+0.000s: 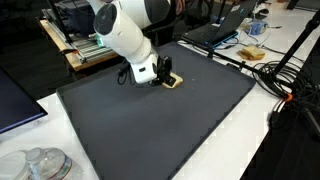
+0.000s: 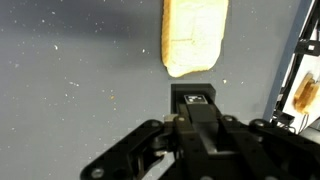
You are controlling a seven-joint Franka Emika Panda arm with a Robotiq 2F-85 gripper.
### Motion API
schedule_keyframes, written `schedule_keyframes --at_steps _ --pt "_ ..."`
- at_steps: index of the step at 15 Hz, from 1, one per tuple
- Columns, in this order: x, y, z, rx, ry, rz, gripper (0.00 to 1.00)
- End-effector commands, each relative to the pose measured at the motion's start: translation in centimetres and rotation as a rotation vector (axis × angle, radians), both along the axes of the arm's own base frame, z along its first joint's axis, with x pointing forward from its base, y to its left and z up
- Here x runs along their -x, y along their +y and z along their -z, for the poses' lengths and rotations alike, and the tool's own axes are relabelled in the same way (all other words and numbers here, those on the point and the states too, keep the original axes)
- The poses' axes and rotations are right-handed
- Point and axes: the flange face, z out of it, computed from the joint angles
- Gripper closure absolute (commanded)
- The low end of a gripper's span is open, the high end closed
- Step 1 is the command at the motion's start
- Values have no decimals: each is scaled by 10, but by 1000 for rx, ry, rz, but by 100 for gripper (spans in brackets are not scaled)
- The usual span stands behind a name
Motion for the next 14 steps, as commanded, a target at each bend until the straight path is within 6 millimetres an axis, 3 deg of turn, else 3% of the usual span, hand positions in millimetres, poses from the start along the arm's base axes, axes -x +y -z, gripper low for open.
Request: schedule_keyframes --at_steps 1,14 --pt "36 5 -12 6 -57 37 94" --pt "112 36 -20 184 -152 224 94"
